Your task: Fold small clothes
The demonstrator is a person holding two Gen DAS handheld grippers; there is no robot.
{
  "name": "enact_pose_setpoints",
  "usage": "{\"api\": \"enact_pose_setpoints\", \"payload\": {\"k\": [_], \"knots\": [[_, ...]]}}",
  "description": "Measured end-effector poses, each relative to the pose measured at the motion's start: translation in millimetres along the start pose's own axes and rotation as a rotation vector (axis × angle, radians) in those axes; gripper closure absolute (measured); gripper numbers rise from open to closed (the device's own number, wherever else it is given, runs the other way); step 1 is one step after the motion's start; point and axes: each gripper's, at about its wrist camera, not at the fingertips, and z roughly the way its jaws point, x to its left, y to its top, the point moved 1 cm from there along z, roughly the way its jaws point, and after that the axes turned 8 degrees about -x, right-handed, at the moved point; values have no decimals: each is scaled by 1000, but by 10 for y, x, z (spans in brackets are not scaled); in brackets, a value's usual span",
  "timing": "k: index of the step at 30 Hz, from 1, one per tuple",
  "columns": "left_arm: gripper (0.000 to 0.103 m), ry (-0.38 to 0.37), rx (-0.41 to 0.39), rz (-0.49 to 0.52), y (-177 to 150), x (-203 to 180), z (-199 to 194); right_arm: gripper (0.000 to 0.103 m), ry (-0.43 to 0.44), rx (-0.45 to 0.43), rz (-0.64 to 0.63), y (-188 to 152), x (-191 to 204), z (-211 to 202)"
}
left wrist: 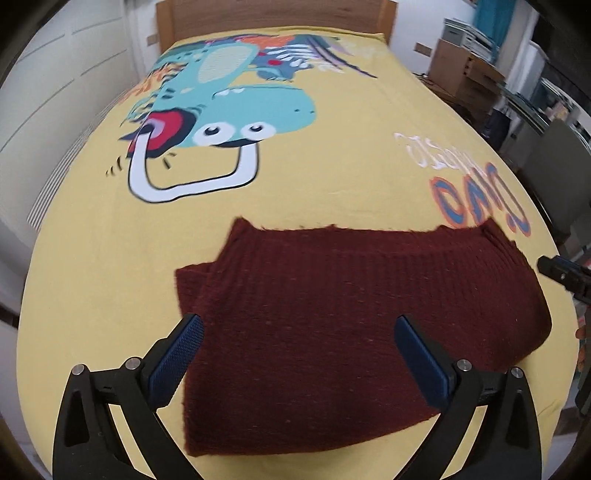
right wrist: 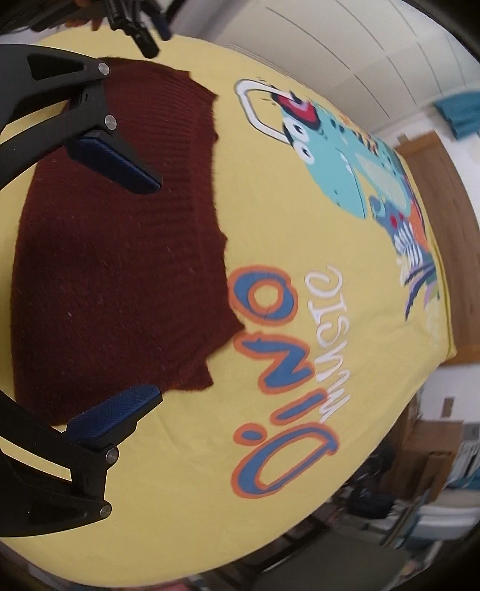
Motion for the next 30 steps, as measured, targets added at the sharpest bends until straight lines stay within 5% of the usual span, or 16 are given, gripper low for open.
{"api": "enact_pose_setpoints", "payload": {"k": [10,16,30], "knots": [[1,-26,51,39,-498,-329,339,0,4,10,-212,-747,645,185],[1,-7,115,38,-877,-240,527,0,-22,79,-275,-1147,704,455],[1,48,126,18,-1000,275,452,0,-110,70,-183,-989,25,305]]}}
